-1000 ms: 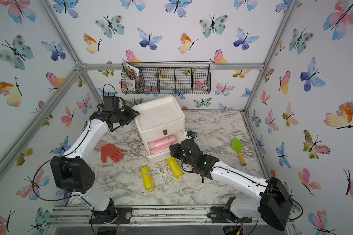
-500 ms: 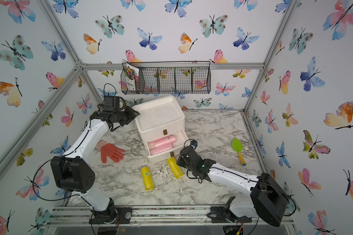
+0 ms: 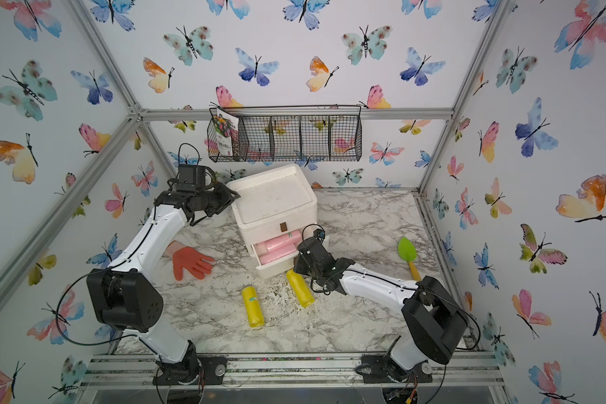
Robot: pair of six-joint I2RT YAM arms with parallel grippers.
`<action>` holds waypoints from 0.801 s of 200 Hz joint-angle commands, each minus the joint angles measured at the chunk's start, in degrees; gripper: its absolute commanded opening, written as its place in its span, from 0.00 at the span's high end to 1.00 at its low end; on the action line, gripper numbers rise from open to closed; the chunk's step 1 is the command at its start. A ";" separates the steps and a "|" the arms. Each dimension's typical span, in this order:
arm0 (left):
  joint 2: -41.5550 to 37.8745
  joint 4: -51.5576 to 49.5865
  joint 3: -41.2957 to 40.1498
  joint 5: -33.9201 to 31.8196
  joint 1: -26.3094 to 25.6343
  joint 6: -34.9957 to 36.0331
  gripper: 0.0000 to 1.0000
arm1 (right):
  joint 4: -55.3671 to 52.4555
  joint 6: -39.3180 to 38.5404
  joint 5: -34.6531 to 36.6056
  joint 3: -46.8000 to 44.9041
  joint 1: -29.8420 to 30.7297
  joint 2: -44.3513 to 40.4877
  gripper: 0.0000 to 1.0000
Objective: Sort the rolls of trash bags by color and place them into the drawer
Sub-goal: Close the drawer of the storage box.
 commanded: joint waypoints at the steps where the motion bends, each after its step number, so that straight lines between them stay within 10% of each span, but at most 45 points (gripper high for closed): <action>1: 0.74 -7.97 -2.13 -0.44 -0.37 0.19 0.63 | 4.41 -1.82 -1.51 3.27 -0.71 2.31 0.98; 160: -0.19 -7.77 -2.19 0.14 -0.50 -0.08 0.63 | 7.89 -7.23 -4.20 15.07 -3.37 14.01 0.98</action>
